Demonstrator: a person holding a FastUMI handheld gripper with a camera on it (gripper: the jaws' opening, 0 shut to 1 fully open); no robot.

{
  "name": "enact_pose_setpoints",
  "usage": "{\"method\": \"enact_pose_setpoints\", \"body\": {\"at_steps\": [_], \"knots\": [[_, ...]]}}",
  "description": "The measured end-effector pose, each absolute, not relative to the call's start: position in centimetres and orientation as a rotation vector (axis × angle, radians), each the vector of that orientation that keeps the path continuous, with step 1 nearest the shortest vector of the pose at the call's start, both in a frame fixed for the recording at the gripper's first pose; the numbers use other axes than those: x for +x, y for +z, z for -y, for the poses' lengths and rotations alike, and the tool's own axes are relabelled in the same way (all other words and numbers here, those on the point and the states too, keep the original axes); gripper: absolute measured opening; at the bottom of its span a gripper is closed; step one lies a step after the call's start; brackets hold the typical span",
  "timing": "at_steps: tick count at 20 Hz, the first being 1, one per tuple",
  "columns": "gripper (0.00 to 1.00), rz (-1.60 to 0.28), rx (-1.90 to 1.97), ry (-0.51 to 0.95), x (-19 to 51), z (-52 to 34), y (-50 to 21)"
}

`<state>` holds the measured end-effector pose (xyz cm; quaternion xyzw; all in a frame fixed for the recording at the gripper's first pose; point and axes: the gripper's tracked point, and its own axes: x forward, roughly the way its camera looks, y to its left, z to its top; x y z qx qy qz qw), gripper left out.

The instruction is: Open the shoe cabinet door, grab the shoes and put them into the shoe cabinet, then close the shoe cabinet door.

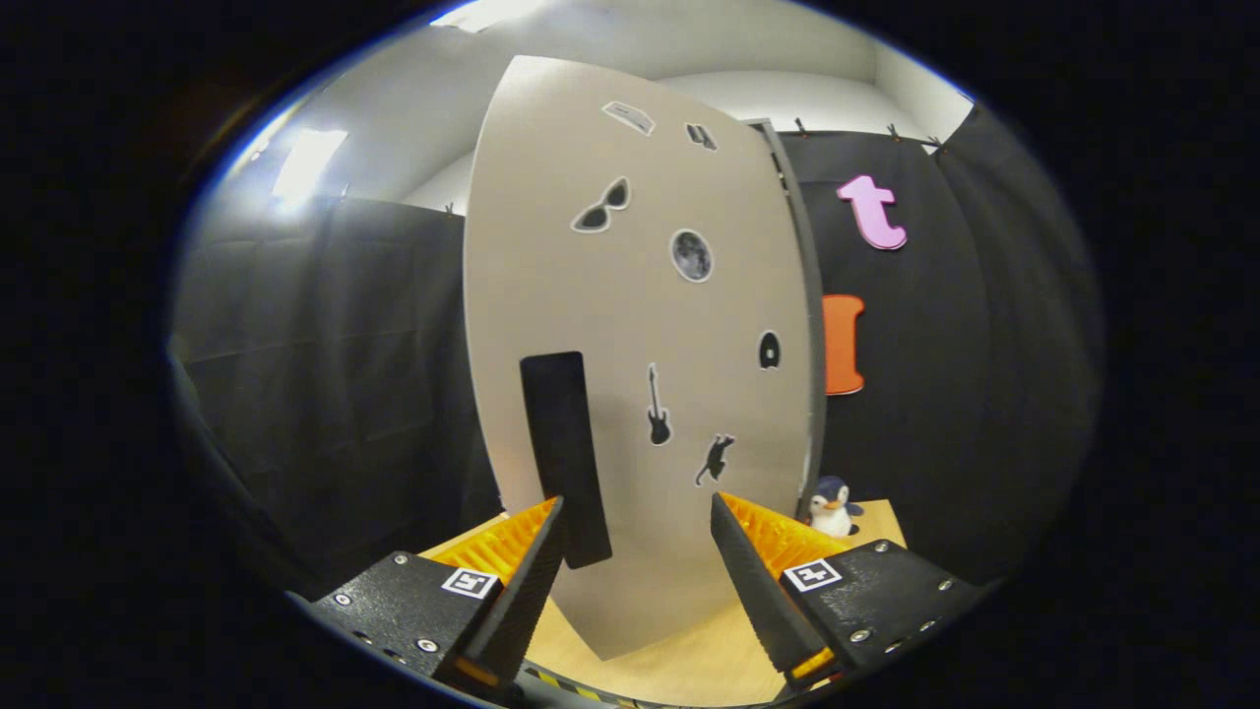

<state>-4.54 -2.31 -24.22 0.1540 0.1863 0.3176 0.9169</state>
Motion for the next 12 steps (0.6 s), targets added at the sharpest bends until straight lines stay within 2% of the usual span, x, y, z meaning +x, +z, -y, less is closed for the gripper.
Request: {"method": "enact_pose_setpoints", "body": {"at_steps": [2,12], "knots": [[0.93,-0.367,0.340,0.701,-4.4,0.8,-23.6],[0.93,-0.374,0.285,0.629,-0.3,-2.5,-25.3]]}}
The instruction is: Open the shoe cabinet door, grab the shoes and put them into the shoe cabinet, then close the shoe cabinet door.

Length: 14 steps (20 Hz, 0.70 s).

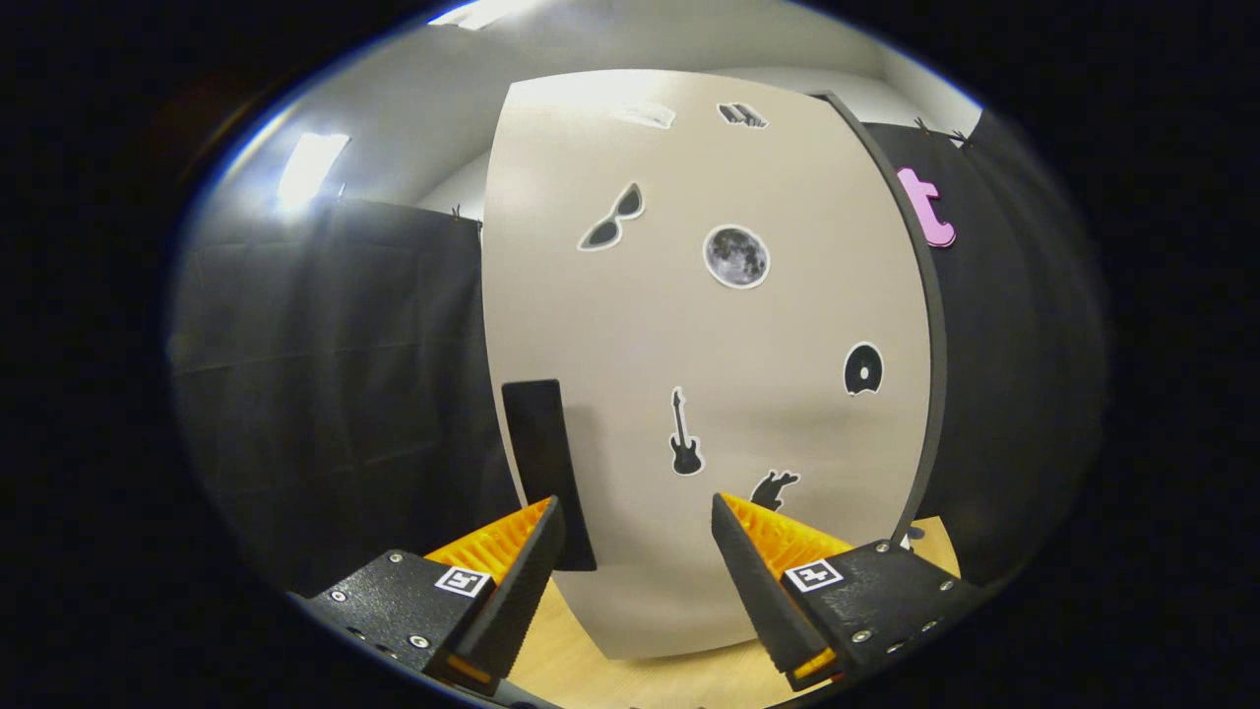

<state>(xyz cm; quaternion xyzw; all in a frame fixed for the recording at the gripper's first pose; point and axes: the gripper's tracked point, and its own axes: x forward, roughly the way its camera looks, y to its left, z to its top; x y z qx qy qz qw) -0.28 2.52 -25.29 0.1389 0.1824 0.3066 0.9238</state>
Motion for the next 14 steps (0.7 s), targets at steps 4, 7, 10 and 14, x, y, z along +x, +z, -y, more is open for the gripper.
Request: {"method": "enact_pose_setpoints", "body": {"at_steps": [4,7,10,14], "knots": [[0.93,-0.348,0.280,0.625,0.8,-4.6,-25.2],[0.93,-0.352,0.272,0.592,1.3,-5.1,-25.6],[0.94,-0.373,0.280,0.551,1.5,-4.8,-25.8],[0.95,-0.378,0.215,0.494,1.7,-4.2,-25.9]]}}
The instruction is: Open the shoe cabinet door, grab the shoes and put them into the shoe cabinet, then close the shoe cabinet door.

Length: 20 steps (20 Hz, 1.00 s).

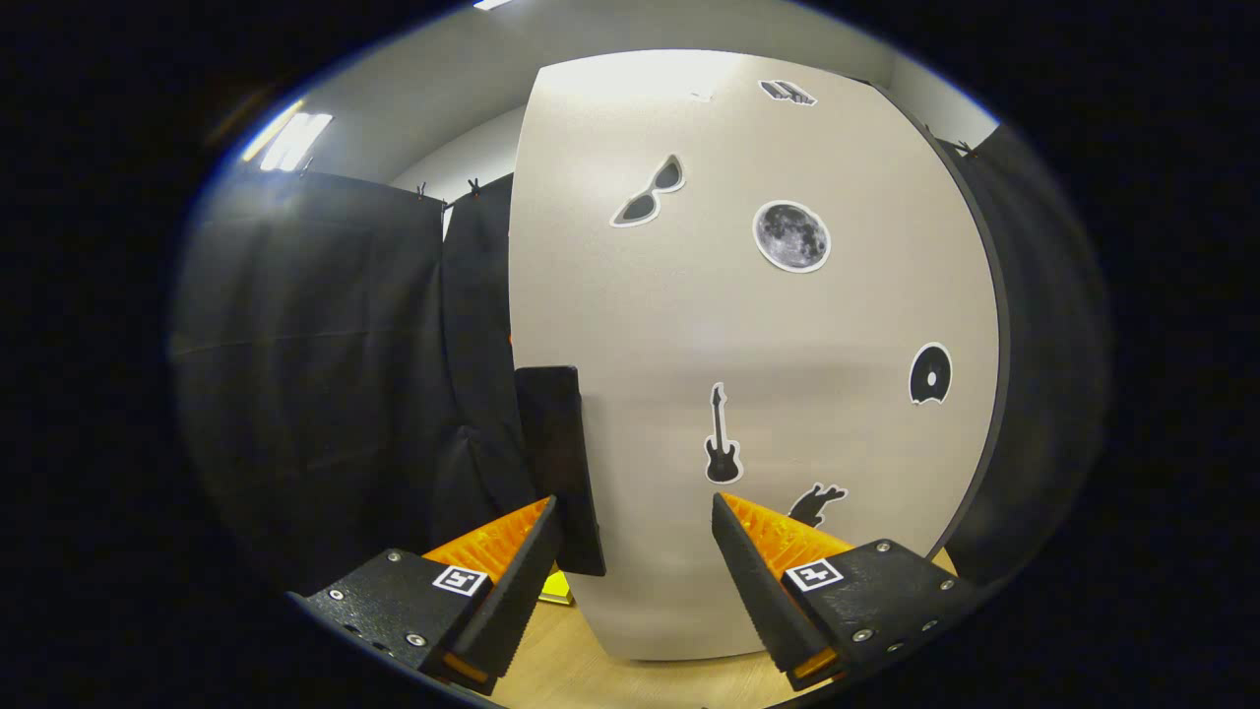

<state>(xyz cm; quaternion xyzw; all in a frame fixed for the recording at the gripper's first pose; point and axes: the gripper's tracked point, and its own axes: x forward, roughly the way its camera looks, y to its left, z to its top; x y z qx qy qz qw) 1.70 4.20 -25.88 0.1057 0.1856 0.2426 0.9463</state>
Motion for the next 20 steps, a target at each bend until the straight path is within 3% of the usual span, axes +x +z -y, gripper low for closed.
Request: {"method": "enact_pose_setpoints", "body": {"at_steps": [20], "knots": [[0.95,-0.115,0.038,0.149,-2.7,12.0,-11.2]]}}
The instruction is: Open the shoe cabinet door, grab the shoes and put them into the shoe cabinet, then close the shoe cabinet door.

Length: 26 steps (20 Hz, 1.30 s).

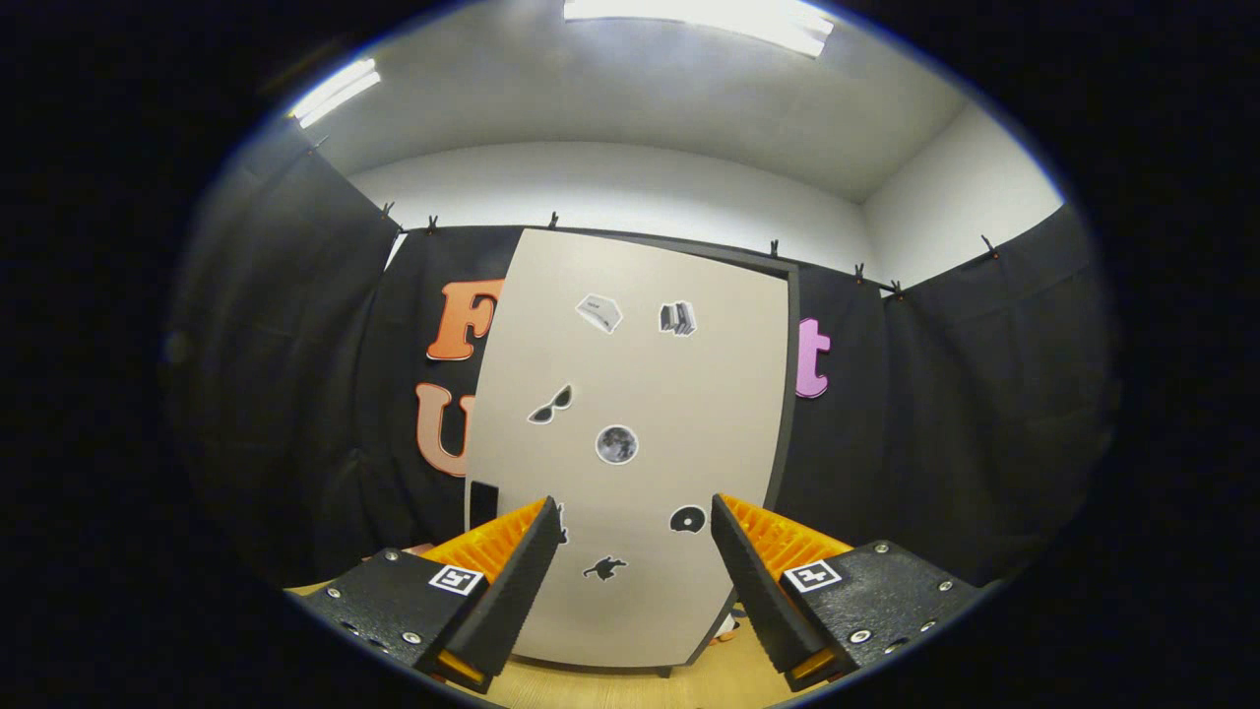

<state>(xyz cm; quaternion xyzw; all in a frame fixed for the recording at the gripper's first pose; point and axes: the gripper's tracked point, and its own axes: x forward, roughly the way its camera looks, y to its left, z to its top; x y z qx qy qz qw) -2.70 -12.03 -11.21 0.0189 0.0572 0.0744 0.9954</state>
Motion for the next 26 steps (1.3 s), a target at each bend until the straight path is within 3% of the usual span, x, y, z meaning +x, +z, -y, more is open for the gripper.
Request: {"method": "enact_pose_setpoints", "body": {"at_steps": [11,26], "knots": [[0.95,-0.074,0.121,0.074,-5.2,16.7,-5.9],[0.95,-0.107,0.101,-0.028,-7.5,21.0,-5.9]]}}
